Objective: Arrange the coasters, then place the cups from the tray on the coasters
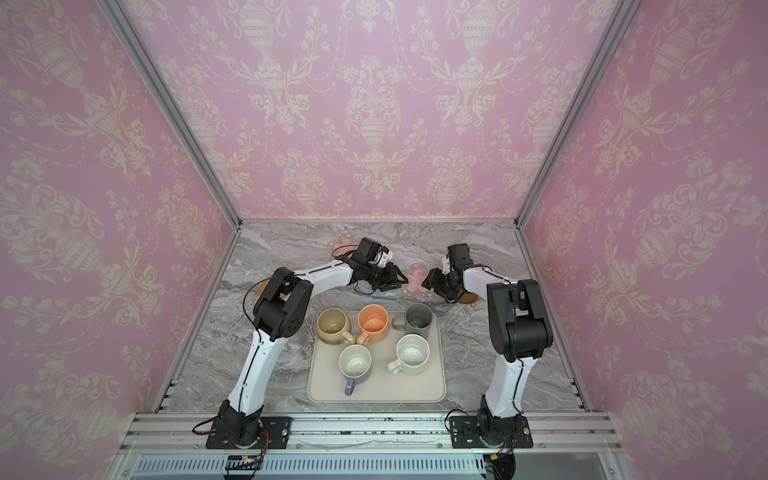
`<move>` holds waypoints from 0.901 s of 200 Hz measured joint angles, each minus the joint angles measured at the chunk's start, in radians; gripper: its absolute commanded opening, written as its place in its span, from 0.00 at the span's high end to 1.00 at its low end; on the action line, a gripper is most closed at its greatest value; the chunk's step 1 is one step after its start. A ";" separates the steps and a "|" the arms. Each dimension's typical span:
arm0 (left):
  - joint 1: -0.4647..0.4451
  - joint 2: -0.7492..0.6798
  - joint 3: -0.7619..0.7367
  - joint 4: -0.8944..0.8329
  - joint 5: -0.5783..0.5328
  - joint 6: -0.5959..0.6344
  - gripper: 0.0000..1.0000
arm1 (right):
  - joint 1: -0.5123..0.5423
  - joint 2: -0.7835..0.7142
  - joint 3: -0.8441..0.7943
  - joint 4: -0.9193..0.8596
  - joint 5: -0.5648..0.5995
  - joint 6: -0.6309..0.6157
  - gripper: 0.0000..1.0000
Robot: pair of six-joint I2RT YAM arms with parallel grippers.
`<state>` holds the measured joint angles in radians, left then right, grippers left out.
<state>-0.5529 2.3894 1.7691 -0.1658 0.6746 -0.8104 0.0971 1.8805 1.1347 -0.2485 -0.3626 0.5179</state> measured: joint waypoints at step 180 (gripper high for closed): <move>0.234 -0.275 -0.027 -0.266 -0.043 0.177 0.55 | 0.017 -0.078 0.163 -0.150 0.051 -0.045 0.37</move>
<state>-0.3191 2.1139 1.7416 -0.4320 0.6312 -0.6338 0.1143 1.8027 1.2972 -0.3981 -0.3119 0.4732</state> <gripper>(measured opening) 0.449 0.621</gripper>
